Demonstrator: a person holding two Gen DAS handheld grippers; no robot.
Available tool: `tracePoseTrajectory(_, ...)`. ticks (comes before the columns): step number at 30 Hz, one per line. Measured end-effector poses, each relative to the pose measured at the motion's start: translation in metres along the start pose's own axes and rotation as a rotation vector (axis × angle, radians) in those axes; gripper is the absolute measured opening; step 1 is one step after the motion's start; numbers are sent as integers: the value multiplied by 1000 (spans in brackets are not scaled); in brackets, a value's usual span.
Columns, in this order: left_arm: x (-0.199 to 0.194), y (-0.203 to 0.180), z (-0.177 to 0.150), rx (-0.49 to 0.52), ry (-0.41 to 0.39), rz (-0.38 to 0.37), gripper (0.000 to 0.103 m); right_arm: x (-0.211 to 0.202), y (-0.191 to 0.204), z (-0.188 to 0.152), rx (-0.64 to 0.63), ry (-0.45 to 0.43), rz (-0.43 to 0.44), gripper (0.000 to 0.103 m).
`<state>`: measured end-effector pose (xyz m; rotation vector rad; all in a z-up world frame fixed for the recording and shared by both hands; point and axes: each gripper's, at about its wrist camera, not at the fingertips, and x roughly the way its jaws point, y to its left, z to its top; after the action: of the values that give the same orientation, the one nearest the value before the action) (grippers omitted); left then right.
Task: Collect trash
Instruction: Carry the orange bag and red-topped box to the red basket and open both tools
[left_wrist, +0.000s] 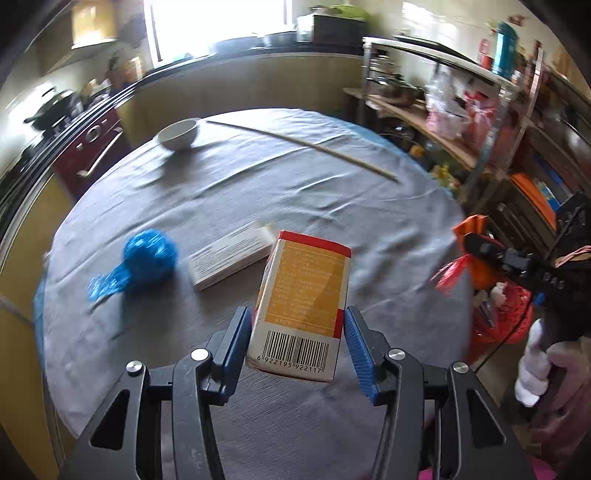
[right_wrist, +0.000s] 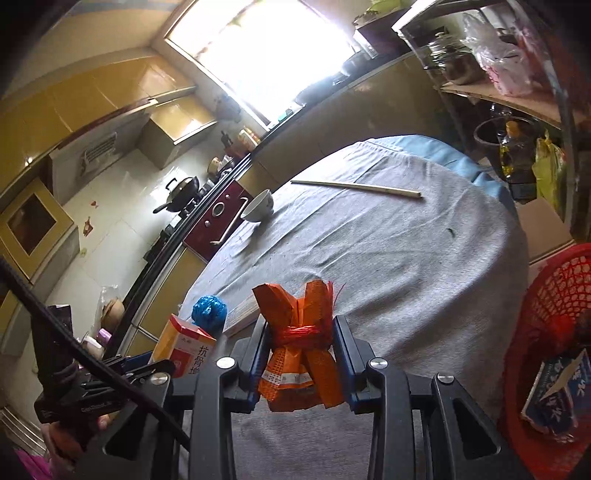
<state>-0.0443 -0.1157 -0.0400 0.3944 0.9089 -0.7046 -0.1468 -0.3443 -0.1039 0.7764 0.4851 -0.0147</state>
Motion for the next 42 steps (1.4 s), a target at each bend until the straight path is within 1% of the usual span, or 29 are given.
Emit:
tracePoseTrajectory(6,3,-31,21,65,-13,-63,53,-25,-28,2,56,-44,-31,36)
tracePoseTrajectory(11,10,-67,39,134,-9,-139,53,-55,-56,7,101,-104,-73,36)
tracePoseTrajectory(20,28,-148,63,284,3,-267,53,-130,-117,18,196,-248,-204,36)
tracePoseTrajectory(23,35,-177,66,331,13,-297,53,-155,-138,19,233,-288,-248,36)
tracePoseTrajectory(28,49,-218,71,394,40,-347,54,-177,-163,15,295,-325,-289,36)
tracePoseTrajectory(33,58,-255,73,462,62,-420,54,-179,-178,13,334,-315,-304,36)
tracePoseTrajectory(34,59,-260,73,473,66,-428,57,-178,-180,14,344,-313,-308,39)
tracePoseTrajectory(35,60,-264,72,486,70,-431,62,-177,-182,13,356,-311,-315,39)
tracePoseTrajectory(36,59,-265,72,494,67,-425,64,-176,-184,13,370,-301,-320,42)
tracePoseTrajectory(38,57,-262,70,503,49,-405,64,-175,-190,15,404,-287,-322,59)
tracePoseTrajectory(40,53,-253,68,499,48,-392,64,-178,-192,14,418,-305,-312,61)
tracePoseTrajectory(42,50,-239,65,482,43,-376,64,-183,-189,14,405,-325,-316,61)
